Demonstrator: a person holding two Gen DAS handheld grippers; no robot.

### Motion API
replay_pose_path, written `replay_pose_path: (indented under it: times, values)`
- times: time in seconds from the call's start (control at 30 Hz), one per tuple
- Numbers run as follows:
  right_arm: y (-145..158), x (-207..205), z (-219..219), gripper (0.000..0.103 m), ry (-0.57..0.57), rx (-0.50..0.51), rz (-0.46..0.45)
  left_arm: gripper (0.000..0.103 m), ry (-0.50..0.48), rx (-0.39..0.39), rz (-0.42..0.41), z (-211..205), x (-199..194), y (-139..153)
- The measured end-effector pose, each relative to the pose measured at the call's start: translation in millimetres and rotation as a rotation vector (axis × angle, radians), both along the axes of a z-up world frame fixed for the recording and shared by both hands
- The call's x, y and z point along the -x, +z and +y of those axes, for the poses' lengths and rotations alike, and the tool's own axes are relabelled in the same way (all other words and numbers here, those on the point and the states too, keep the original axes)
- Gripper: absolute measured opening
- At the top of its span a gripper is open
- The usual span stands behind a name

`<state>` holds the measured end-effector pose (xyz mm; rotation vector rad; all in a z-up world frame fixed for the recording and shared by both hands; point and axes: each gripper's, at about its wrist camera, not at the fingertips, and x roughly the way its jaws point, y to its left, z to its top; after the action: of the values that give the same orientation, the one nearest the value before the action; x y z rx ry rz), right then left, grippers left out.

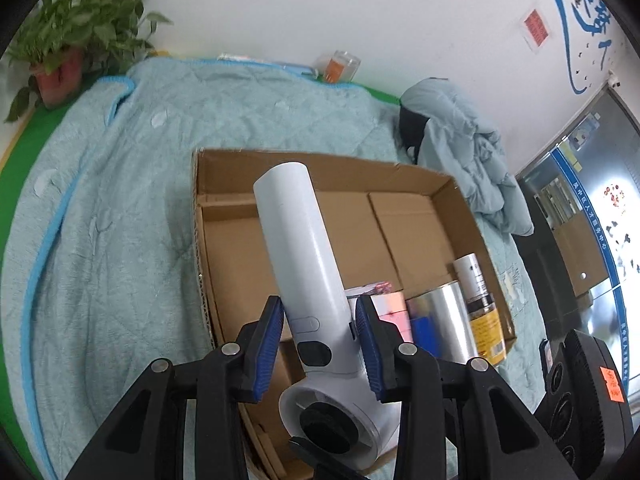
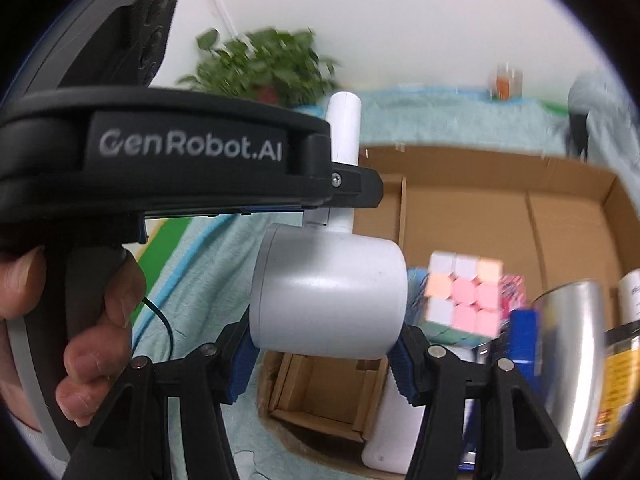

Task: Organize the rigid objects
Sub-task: 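Lift the hair dryer upright and carry it over the box, then lower the hair dryer into the box compartment and open the right tool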

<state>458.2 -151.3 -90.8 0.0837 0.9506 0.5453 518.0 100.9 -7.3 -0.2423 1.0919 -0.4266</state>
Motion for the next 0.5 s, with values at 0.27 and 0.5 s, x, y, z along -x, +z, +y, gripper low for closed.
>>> replay_pose_path:
  times: [0.27, 0.5]
  values:
    - [-44.5, -5.4, 14.2, 0.056, -0.021, 0.078, 0.094, 0.035, -0.012, 0.072, 0.125, 18.9, -20.2, -74.5]
    - [-44.7, 0.3, 17.1, 0.057, -0.01, 0.102, 0.088, 0.035, -0.017, 0.062, 0.12, 26.3, -16.1, -79.7]
